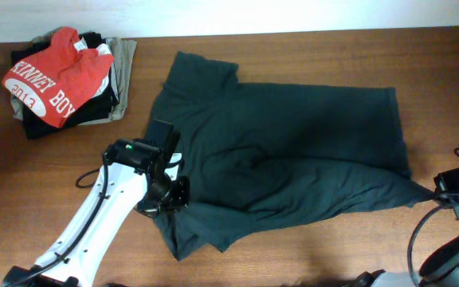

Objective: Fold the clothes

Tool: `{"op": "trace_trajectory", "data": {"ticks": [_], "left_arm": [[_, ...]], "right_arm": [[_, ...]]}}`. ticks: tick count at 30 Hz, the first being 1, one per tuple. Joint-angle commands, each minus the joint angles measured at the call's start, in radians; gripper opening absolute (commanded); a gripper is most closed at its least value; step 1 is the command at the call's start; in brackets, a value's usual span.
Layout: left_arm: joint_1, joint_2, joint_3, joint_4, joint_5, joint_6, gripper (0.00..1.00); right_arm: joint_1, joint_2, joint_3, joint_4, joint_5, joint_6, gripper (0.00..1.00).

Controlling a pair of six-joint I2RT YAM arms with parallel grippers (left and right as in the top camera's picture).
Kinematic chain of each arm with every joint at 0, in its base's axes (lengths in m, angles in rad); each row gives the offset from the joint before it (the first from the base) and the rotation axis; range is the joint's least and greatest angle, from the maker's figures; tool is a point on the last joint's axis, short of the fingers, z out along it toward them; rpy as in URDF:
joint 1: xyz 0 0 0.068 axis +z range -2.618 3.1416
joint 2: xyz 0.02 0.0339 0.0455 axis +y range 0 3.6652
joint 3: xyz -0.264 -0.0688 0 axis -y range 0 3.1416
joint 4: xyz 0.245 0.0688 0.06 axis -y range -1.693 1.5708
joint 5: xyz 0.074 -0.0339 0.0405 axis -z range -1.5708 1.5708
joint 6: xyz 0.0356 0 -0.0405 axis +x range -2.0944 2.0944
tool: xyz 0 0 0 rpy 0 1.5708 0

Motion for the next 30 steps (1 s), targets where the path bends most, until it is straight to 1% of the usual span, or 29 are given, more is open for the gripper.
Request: {"op": "trace_trajectory", "data": {"ticks": [1, 4, 7, 8, 11, 14, 16, 17, 20, 23, 25, 27, 30], "left_arm": [[-0.001, -0.007, 0.025, 0.009, -0.007, 0.0, 0.01], [-0.001, -0.007, 0.064, 0.012, -0.007, 0.0, 0.01], [-0.001, -0.013, 0.156, -0.016, -0.016, 0.0, 0.01], [-0.001, -0.014, 0.212, -0.04, -0.054, 0.0, 0.0], [-0.001, -0.017, 0.284, -0.052, -0.135, 0.0, 0.01], [0.001, -0.013, 0.292, 0.008, -0.157, -0.004, 0.01], [0.002, -0.01, 0.292, 0.029, -0.168, -0.004, 0.01], [0.004, -0.008, 0.292, 0.035, -0.2, -0.004, 0.01], [0.004, -0.003, 0.283, 0.08, -0.296, -0.004, 0.01], [0.004, 0.023, 0.257, 0.162, -0.341, -0.008, 0.01], [0.006, 0.046, 0.239, 0.22, -0.375, -0.008, 0.01], [0.006, 0.082, 0.212, 0.285, -0.373, -0.01, 0.01], [0.006, 0.157, 0.198, 0.335, -0.378, -0.015, 0.01]], "right_arm": [[0.002, -0.069, 0.021, -0.012, -0.006, 0.008, 0.04], [0.003, -0.092, 0.021, -0.015, -0.04, 0.008, 0.04], [0.003, -0.117, 0.023, -0.011, -0.119, 0.008, 0.04], [0.003, -0.141, 0.033, -0.011, -0.123, 0.008, 0.04], [0.003, -0.192, 0.056, -0.01, -0.122, 0.007, 0.04], [0.014, -0.22, 0.057, -0.011, -0.123, 0.005, 0.04], [0.053, -0.214, 0.056, -0.008, -0.122, 0.005, 0.04], [0.087, -0.211, 0.056, 0.009, -0.122, 0.005, 0.04], [0.198, -0.205, 0.056, 0.117, -0.079, 0.018, 0.04], [0.268, -0.205, 0.056, 0.255, -0.043, 0.02, 0.04], [0.288, -0.201, 0.056, 0.323, -0.039, 0.02, 0.04], [0.298, -0.179, 0.056, 0.381, -0.028, 0.019, 0.04], [0.298, -0.099, 0.056, 0.483, -0.028, 0.019, 0.04]]}}
